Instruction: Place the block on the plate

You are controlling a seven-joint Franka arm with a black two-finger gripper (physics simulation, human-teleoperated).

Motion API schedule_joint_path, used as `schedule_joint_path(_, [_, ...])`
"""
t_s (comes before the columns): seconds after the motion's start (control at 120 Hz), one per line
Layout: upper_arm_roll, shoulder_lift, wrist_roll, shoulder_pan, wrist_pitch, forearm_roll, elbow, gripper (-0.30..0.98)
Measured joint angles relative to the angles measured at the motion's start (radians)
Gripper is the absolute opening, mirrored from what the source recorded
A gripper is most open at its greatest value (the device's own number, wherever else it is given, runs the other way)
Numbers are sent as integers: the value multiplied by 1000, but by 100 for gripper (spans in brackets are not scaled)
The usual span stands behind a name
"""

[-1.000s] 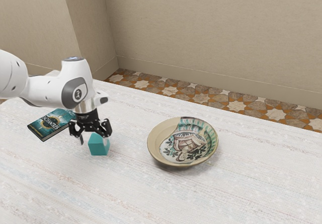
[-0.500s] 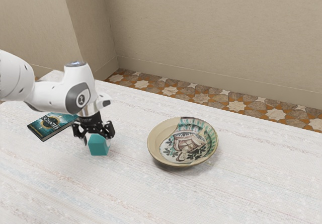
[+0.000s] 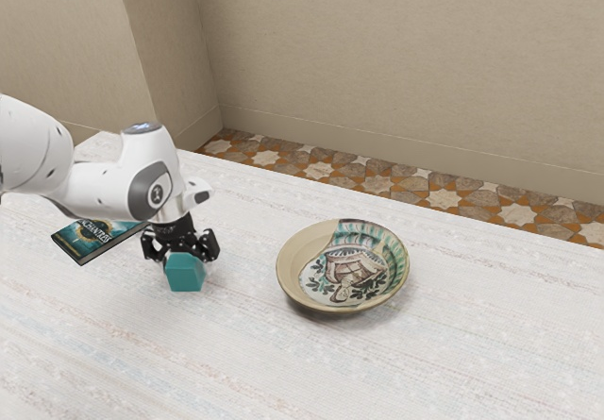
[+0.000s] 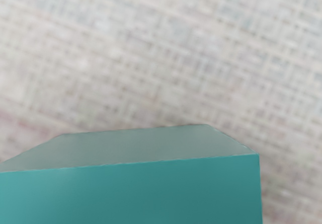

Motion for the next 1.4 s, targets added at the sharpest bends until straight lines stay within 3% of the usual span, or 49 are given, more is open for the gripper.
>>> schedule_joint_path(0.583, [2, 16, 43, 9, 4, -33, 1, 67])
schedule_joint_path(1.033, [2, 14, 57, 11, 1, -35, 0, 51])
schedule_joint_path(1.4, [2, 14, 63, 11, 0, -35, 0, 46])
